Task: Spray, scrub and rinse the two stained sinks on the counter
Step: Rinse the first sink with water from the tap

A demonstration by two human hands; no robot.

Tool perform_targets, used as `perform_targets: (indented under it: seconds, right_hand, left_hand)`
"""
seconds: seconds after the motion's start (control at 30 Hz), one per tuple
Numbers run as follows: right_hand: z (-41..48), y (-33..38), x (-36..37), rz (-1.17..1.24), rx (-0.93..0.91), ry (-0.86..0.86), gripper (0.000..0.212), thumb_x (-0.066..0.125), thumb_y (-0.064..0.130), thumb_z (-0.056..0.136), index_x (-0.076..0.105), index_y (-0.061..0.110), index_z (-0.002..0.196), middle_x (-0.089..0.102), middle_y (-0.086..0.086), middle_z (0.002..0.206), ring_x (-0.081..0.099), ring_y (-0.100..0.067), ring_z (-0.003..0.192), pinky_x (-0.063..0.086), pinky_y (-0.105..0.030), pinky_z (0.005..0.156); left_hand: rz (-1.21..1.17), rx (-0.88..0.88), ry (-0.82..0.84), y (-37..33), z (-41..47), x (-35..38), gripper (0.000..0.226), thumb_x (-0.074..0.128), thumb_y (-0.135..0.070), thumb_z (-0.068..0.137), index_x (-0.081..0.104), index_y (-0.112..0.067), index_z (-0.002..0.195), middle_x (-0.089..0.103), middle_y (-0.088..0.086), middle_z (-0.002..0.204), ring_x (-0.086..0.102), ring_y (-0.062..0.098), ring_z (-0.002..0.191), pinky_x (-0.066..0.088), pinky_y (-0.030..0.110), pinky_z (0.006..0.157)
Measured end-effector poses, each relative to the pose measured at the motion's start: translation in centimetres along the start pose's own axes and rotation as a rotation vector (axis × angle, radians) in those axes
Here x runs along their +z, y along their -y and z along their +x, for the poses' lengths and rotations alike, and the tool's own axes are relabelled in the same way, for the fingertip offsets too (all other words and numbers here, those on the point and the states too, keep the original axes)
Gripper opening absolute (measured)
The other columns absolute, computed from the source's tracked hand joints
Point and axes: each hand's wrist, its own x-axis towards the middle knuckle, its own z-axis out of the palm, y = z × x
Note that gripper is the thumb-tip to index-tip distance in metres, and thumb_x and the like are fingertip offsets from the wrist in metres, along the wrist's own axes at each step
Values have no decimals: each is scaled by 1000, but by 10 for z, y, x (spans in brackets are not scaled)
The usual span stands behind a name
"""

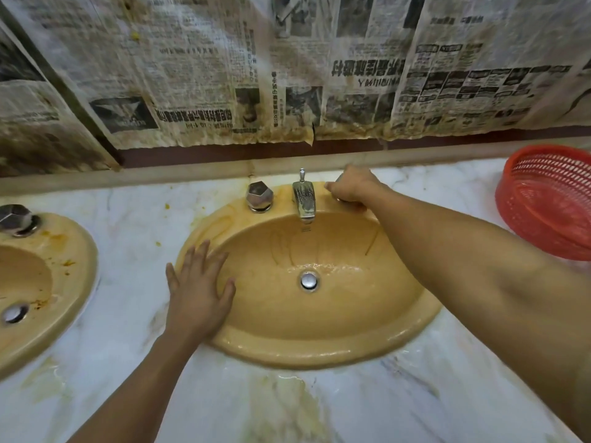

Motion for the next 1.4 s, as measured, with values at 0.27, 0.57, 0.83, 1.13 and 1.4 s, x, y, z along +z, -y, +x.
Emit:
perform_targets:
  seconds: [0.27, 0.57, 0.83, 1.13, 1.4]
  right_hand:
    - [19, -15, 4, -198, -223, 80, 47, 54, 37, 93, 49, 14, 134, 54, -14, 137, 55, -33, 117, 46, -39, 84]
    - [21, -21, -15, -424, -465, 195, 40, 54, 33, 99, 51, 20, 137, 49, -14, 129, 57, -34, 110, 47, -39, 89]
    - [17, -22, -10, -480, -435, 126, 52, 54, 40, 100, 43, 23, 148, 45, -14, 141, 50, -35, 126, 42, -44, 103]
    - [-91, -11, 95, 1014, 153, -78, 23, 51, 5, 99, 70, 9, 86, 67, -4, 80, 60, -19, 74, 45, -28, 67]
    - [-79, 11, 118, 1937, 702, 438, 28, 49, 22, 107, 62, -3, 103, 70, -17, 82, 68, -26, 71, 60, -30, 56]
  left_hand:
    - [-45, -71, 47, 11, -7, -2, 77, 26, -67, 88, 41, -32, 155, 18, 0, 171, 10, 25, 158, 7, 66, 122]
    - [-23, 41, 62, 1, 1, 0, 72, 30, -61, 87, 47, -31, 151, 22, 0, 170, 16, 28, 157, 8, 64, 122]
    - [-4, 93, 99, -10, 2, 1, 67, 30, -59, 90, 49, -33, 148, 25, 0, 168, 14, 25, 158, 6, 63, 123]
    - [-180, 186, 117, -36, 4, 8, 54, 35, -49, 95, 64, -27, 135, 49, -2, 153, 36, 19, 148, 18, 49, 125]
    - [-22, 304, 140, -46, 40, 22, 43, 52, -35, 96, 63, -24, 136, 51, 6, 152, 42, 30, 147, 26, 58, 121]
